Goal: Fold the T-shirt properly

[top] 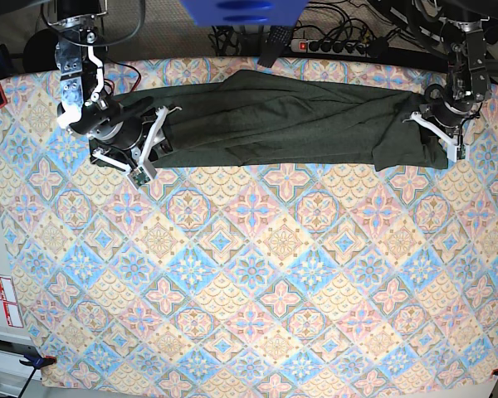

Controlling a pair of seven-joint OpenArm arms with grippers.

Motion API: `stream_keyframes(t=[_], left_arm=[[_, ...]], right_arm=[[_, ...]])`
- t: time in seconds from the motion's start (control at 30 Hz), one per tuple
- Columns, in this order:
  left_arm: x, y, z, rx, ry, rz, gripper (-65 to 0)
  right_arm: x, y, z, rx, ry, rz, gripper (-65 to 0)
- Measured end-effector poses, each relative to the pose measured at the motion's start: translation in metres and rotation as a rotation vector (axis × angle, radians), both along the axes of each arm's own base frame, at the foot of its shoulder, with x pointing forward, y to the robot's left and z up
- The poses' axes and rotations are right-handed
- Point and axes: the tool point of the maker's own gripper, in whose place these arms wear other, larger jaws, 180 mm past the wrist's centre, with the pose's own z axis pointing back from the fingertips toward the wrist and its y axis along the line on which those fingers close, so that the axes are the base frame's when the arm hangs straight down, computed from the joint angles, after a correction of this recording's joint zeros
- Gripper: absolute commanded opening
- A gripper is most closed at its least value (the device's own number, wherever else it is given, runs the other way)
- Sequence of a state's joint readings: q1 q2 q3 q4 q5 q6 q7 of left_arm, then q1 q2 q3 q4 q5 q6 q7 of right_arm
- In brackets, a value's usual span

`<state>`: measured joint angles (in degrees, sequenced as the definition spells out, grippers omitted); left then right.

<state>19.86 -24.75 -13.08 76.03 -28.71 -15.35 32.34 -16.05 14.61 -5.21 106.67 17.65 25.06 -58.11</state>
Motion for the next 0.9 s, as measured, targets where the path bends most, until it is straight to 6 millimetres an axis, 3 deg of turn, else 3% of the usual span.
stream_keyframes(t=[0.27,0.37,0.47,0.6,0.77,0.9], left_arm=[[0.000,-0.022,0.032,-0.092,-0.059,0.003,-65.0],[0.012,-0.013,0.058,-0.076,-0.146,0.046,-65.0],[0.024,-0.022,0.078,-0.082,-0.217,0.033,-65.0],[0.024,-0.057,0.091,-0.121,-0.248,-0.017,-65.0],[0.028,-0.123,0.110,-0.207,-0.276,-0.163,-65.0],[0.023,-0.157,0.106,-0.267,-0.257,-0.199,-65.0]], right_arm=[[0.002,-0.002,0.001,-0.002,-0.005,-0.005,-47.8],[0.001,-0.003,0.000,-0.003,-0.002,-0.008,-47.8],[0.002,-0.002,0.002,0.004,-0.007,-0.007,-47.8],[0.003,-0.004,0.002,-0.005,-0.008,-0.008,-47.8],[0.003,-0.006,0.002,-0.011,-0.009,-0.007,-47.8],[0.007,-0.027,0.006,-0.031,-0.022,-0.058,-47.8]])
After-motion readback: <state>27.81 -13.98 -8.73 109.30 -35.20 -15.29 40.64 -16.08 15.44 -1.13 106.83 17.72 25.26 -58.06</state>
